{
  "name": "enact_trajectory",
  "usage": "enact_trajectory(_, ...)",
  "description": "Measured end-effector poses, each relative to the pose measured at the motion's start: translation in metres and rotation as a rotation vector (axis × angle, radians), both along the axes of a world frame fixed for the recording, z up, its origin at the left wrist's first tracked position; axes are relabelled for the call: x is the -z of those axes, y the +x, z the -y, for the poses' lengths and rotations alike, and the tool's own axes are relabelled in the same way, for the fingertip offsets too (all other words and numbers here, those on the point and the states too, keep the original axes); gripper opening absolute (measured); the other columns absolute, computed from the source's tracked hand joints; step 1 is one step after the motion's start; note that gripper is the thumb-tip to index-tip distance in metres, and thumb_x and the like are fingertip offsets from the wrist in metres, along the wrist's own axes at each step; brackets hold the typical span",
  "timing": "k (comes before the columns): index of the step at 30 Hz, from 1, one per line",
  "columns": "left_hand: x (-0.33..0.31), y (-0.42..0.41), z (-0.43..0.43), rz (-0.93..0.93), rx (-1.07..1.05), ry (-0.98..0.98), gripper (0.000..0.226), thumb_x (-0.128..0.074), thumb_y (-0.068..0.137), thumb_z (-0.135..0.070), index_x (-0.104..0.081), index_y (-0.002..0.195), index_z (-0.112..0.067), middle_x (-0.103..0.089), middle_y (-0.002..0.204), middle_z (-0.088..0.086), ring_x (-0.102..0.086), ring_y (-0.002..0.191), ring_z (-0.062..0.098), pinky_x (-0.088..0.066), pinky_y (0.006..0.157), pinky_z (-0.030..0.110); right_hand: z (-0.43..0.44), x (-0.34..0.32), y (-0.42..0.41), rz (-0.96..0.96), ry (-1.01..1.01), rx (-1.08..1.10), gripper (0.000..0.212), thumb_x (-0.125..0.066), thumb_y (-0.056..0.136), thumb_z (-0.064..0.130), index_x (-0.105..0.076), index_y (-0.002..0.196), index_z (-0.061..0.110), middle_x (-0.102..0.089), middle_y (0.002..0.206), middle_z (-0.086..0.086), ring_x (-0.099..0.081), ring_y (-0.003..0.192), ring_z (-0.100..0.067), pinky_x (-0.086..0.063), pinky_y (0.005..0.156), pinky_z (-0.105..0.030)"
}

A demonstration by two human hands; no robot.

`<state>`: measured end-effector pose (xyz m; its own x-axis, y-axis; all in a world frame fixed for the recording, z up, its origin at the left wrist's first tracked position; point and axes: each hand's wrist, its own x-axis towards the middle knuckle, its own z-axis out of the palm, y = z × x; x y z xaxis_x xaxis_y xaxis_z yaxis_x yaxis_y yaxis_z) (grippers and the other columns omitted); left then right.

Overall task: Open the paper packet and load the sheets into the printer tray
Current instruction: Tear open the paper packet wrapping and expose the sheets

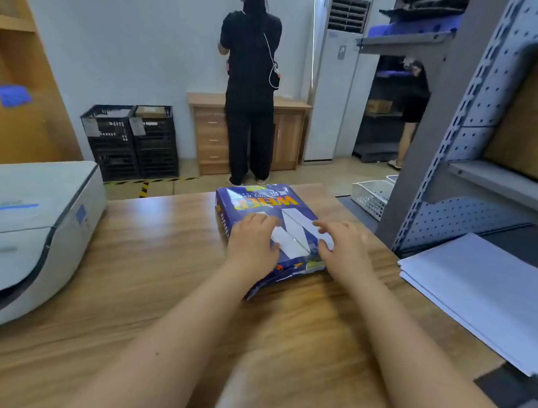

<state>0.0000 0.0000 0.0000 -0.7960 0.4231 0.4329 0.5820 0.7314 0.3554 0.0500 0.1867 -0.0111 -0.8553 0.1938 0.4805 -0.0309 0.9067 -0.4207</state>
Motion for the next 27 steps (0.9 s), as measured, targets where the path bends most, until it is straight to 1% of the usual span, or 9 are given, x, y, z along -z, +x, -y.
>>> enact_trajectory(3,0.006,-0.004,-0.013,0.191,-0.038,0.09,0.028,-0.056,0.09,-0.02,-0.063,0.116,-0.024,-0.056,0.12,0.003,-0.058,0.105,0.025,-0.046,0.084,0.033,-0.002,0.006,-0.011,0.079,-0.036,0.066,0.033,-0.058,0.085,0.015,-0.065,0.116,0.024,-0.067,0.113,0.002,-0.052,0.114,-0.022,-0.031,0.094,-0.038)
enact_trajectory(6,0.007,-0.007,-0.019,0.24,-0.017,0.092,0.029,-0.051,0.094,-0.027,-0.064,0.12,-0.026,-0.064,0.117,-0.002,-0.058,0.105,0.023,-0.047,0.084,0.033,-0.006,0.01,-0.023,0.133,-0.053,0.017,0.03,-0.06,0.084,0.018,-0.068,0.113,0.021,-0.068,0.113,0.0,-0.056,0.111,-0.023,-0.038,0.094,-0.039)
enact_trajectory(8,0.005,-0.01,-0.021,0.242,0.033,0.068,0.029,-0.051,0.094,-0.031,-0.066,0.118,-0.028,-0.064,0.124,-0.002,-0.055,0.113,0.023,-0.046,0.09,0.036,-0.01,0.01,-0.029,0.149,-0.09,-0.032,0.029,-0.061,0.083,0.018,-0.07,0.111,0.02,-0.067,0.11,0.0,-0.058,0.107,-0.022,-0.044,0.093,-0.041)
enact_trajectory(11,0.004,-0.012,-0.024,0.271,0.074,-0.11,0.032,-0.048,0.097,-0.037,-0.062,0.124,-0.027,-0.048,0.145,-0.001,-0.04,0.13,0.022,-0.031,0.105,0.036,-0.011,0.015,-0.032,0.141,-0.128,-0.075,0.026,-0.061,0.084,0.015,-0.073,0.106,0.019,-0.064,0.107,0.001,-0.056,0.105,-0.02,-0.045,0.091,-0.043)
enact_trajectory(13,0.005,-0.013,-0.024,0.281,0.067,-0.125,0.035,-0.047,0.097,-0.039,-0.059,0.127,-0.027,-0.043,0.149,-0.001,-0.034,0.133,0.021,-0.025,0.107,0.035,-0.012,0.019,-0.033,0.127,-0.133,-0.086,0.027,-0.06,0.085,0.014,-0.073,0.107,0.017,-0.064,0.107,0.0,-0.054,0.106,-0.021,-0.044,0.093,-0.045)
enact_trajectory(15,0.007,-0.015,-0.023,0.282,0.067,-0.103,0.034,-0.049,0.096,-0.042,-0.06,0.124,-0.028,-0.044,0.148,-0.002,-0.036,0.131,0.021,-0.027,0.106,0.035,-0.012,0.021,-0.033,0.137,-0.13,-0.085,0.028,-0.058,0.087,0.013,-0.073,0.11,0.018,-0.062,0.11,0.001,-0.051,0.109,-0.023,-0.042,0.095,-0.045)
enact_trajectory(19,0.012,-0.024,-0.019,0.381,0.084,-0.041,0.032,-0.054,0.092,-0.045,-0.06,0.122,-0.036,-0.046,0.146,-0.01,-0.033,0.137,0.019,-0.034,0.103,0.036,-0.011,0.019,-0.032,0.168,-0.157,-0.079,0.029,-0.056,0.089,0.014,-0.072,0.112,0.021,-0.06,0.113,0.004,-0.046,0.113,-0.022,-0.037,0.101,-0.041)
enact_trajectory(23,0.01,-0.029,-0.017,0.458,0.117,0.018,0.03,-0.062,0.09,-0.035,-0.064,0.12,-0.033,-0.051,0.141,-0.008,-0.042,0.132,0.017,-0.038,0.098,0.034,-0.006,0.02,-0.03,0.151,-0.16,-0.072,0.025,-0.059,0.087,0.015,-0.075,0.104,0.024,-0.06,0.106,0.007,-0.047,0.111,-0.02,-0.038,0.099,-0.044)
enact_trajectory(27,0.008,-0.028,-0.021,0.493,0.04,0.099,0.028,-0.067,0.084,-0.035,-0.068,0.112,-0.035,-0.053,0.139,-0.015,-0.055,0.112,0.011,-0.045,0.089,0.03,-0.004,0.016,-0.032,0.153,-0.167,-0.065,0.021,-0.062,0.084,0.019,-0.077,0.095,0.03,-0.057,0.097,0.013,-0.05,0.106,-0.017,-0.04,0.095,-0.046)
